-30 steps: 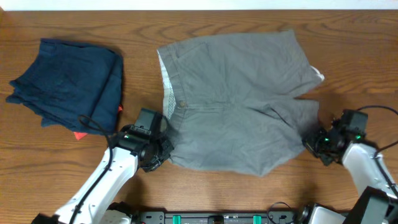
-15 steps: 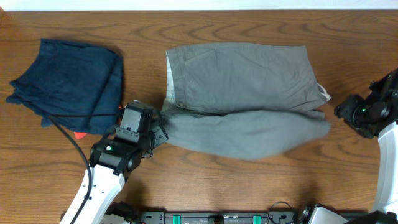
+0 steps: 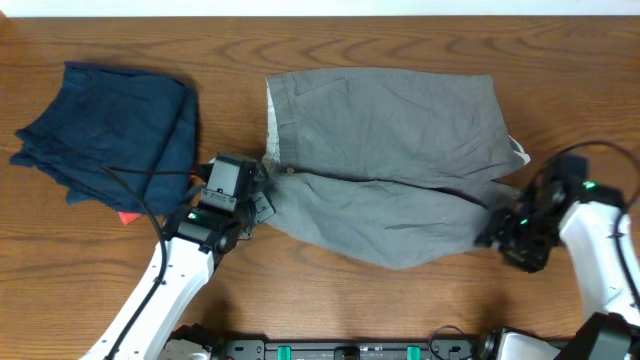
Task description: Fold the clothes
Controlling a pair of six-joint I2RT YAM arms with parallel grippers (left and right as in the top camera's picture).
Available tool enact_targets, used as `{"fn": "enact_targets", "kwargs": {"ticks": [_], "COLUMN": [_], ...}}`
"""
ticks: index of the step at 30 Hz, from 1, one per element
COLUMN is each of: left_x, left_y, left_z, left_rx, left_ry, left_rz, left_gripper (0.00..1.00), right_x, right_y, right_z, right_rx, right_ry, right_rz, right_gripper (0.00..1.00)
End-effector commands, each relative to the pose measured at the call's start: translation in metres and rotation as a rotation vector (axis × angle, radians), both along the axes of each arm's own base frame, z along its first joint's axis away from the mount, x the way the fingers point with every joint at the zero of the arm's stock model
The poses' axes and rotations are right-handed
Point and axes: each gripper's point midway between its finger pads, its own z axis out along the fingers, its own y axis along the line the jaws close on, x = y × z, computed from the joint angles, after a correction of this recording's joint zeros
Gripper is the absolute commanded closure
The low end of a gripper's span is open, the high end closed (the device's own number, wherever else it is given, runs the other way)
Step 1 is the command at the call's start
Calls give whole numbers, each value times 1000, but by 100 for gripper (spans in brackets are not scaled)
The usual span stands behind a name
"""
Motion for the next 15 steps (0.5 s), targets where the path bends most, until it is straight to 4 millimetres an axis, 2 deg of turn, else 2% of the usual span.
{"fn": "enact_targets", "kwargs": {"ticks": [1,4,6,11,15], "left_x": [6,6,6,6,5], "left_y": [4,4,4,4,4], "left_z": [0,-1,-1,-1,-1], "left_rx": [23,24,24,24,25], "left_ry": [-9,-7,-7,-7,-3], "left_rz": [8,8,7,8,8], "left_gripper": [94,94,94,94,94], "right_x": [-12,-9,-1,32,64], "right_y": [24,30,32,31,28], "right_z": [-14,-25,-33,-48,-46], "right_rx": [67,57,48,15,8], "right_ry": [25,2,-43,-192,-328], "right_rz": [36,45,43,-22,-63], "right_gripper": [42,42,42,38,37]}}
